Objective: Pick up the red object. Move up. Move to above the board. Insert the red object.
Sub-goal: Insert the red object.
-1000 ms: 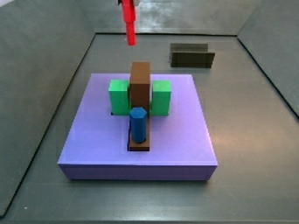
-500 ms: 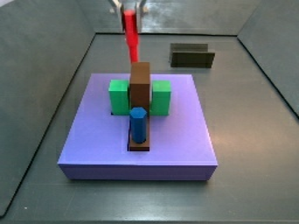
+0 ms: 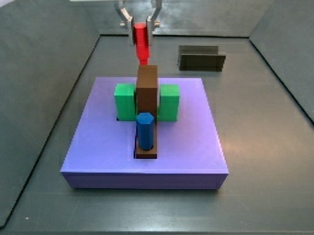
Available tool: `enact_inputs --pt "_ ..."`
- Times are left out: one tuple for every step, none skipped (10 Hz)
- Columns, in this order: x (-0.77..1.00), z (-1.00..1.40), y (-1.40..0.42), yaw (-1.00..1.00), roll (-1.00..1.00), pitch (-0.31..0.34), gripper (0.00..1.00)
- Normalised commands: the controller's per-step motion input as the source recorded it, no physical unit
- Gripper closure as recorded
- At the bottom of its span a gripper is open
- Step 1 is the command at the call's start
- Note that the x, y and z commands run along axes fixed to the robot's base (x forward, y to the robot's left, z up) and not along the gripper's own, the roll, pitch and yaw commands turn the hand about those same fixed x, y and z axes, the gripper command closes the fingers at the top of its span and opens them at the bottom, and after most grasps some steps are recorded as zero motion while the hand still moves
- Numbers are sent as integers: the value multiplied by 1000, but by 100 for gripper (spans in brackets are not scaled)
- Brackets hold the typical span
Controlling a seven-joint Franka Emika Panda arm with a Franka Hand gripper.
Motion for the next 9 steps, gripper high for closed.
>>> enact_inputs --pt "306 -77 -134 0 216 -14 100" --pt "309 -77 -151 0 213 -21 100" --pt "320 -103 -160 0 197 -23 100" --pt "263 -111 -151 0 207 -31 100" --pt "137 -97 -57 0 221 -11 100" --pt "0 -6 0 -100 130 0 100" --pt "-97 -6 0 -143 59 0 100" --pt "-100 -9 0 -129 39 0 100" --pt "-100 -60 0 -114 41 -3 100"
